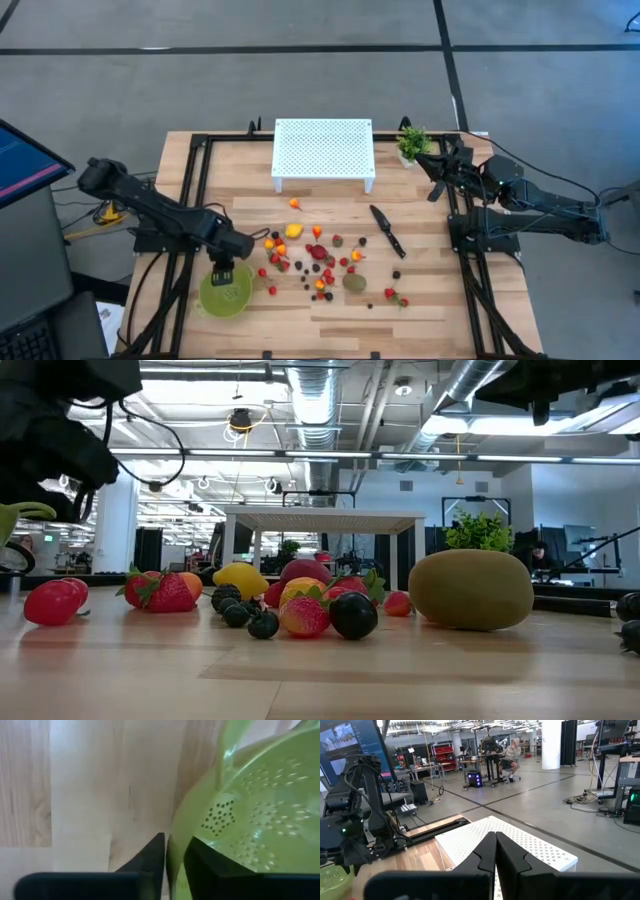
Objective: Pick & Place Fruit
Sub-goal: Put the green strainer bowl on the shelf
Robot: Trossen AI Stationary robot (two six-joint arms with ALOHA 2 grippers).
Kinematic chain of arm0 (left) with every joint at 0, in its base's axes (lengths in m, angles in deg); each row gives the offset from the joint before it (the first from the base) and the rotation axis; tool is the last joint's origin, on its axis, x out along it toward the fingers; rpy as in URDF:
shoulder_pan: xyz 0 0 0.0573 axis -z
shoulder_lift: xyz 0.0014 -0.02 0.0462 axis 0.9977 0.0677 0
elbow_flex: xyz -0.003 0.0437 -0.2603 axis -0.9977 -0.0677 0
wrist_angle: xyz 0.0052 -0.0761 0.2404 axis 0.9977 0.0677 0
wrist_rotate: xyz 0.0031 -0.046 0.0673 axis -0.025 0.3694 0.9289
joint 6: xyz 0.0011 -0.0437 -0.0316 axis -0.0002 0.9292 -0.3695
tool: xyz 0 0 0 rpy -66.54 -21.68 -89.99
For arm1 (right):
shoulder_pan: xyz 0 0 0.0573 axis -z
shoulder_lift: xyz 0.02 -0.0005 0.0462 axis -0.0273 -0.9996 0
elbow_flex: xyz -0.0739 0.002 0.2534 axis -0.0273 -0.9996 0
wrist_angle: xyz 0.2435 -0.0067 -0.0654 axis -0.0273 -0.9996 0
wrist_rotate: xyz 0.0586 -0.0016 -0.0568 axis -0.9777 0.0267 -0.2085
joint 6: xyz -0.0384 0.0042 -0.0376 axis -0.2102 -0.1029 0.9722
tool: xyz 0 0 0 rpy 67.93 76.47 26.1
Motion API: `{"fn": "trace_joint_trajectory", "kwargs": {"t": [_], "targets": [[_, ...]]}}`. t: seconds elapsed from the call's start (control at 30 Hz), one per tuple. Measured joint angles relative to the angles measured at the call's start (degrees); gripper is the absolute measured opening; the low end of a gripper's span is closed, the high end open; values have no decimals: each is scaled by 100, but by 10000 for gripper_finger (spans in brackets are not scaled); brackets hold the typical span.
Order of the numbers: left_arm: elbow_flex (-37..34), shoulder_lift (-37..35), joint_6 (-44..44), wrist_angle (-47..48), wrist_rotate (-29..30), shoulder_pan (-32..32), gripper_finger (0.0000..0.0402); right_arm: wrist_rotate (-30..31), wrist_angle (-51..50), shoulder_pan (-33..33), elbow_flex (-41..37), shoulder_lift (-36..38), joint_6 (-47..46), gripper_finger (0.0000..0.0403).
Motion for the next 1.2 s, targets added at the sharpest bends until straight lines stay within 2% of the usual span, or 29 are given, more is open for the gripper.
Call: {"fn": "trace_joint_trajectory", "kwargs": {"t": [0.13,0.3,0.47,0.67,0.9,1.03,1.2], "targets": [[-1,-324,143,-29,8,0,8,0,-4,0,-1,2,0,0],[0,-710,504,-38,15,0,8,0,-4,0,1,2,-2,0],[0,-937,1573,-60,10,-54,5,0,-5,0,-1,0,-2,0],[0,-1084,2829,-415,39,-550,5,0,-6,0,-1,2,-3,0],[0,-1075,2808,-2332,145,-1351,5,2,-24,2,-1,0,-4,0],[0,-1073,2245,-3906,533,-1879,5,2,-28,0,-1,1,-1,0],[2,-1073,1593,-5927,553,-2715,5,2,-26,0,-1,2,26,0]]}}
